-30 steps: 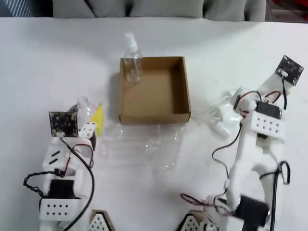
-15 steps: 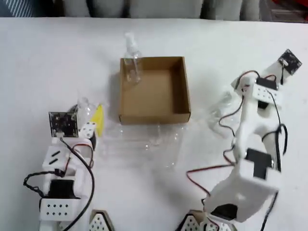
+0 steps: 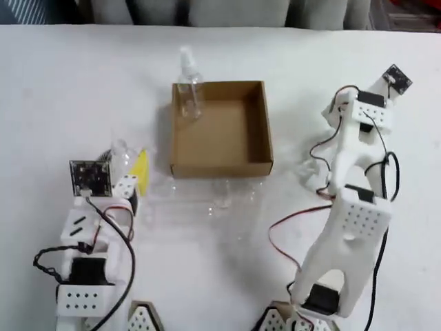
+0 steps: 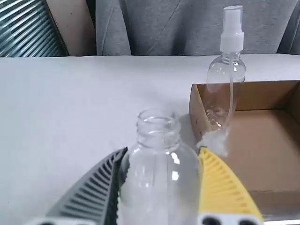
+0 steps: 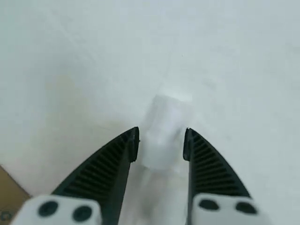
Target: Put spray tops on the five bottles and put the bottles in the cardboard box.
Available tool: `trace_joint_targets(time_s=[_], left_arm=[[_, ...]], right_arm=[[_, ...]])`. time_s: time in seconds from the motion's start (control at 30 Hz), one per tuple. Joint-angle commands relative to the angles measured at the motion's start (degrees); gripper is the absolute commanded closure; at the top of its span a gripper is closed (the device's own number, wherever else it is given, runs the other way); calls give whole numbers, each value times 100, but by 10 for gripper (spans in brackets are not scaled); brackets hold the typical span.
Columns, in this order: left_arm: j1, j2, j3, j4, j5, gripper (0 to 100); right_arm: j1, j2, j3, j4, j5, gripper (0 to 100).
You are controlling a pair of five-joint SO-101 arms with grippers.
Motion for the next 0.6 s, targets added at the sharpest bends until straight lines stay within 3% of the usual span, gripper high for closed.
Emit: trace_joint_targets(time_s=[0.0, 0.33, 0.47, 0.57], left_arm=[[4, -101, -44, -202, -9, 978], [4, -101, -44, -202, -9, 978], [-4, -101, -44, -202, -9, 978], [-4, -101, -44, -202, -9, 978]], right_arm=[[-75, 215, -826, 268, -44, 858], [-84, 1341, -1987, 567, -44, 859], [-154, 1516, -2497, 1042, -18, 976], [-145, 1499, -2787, 1376, 9, 970]])
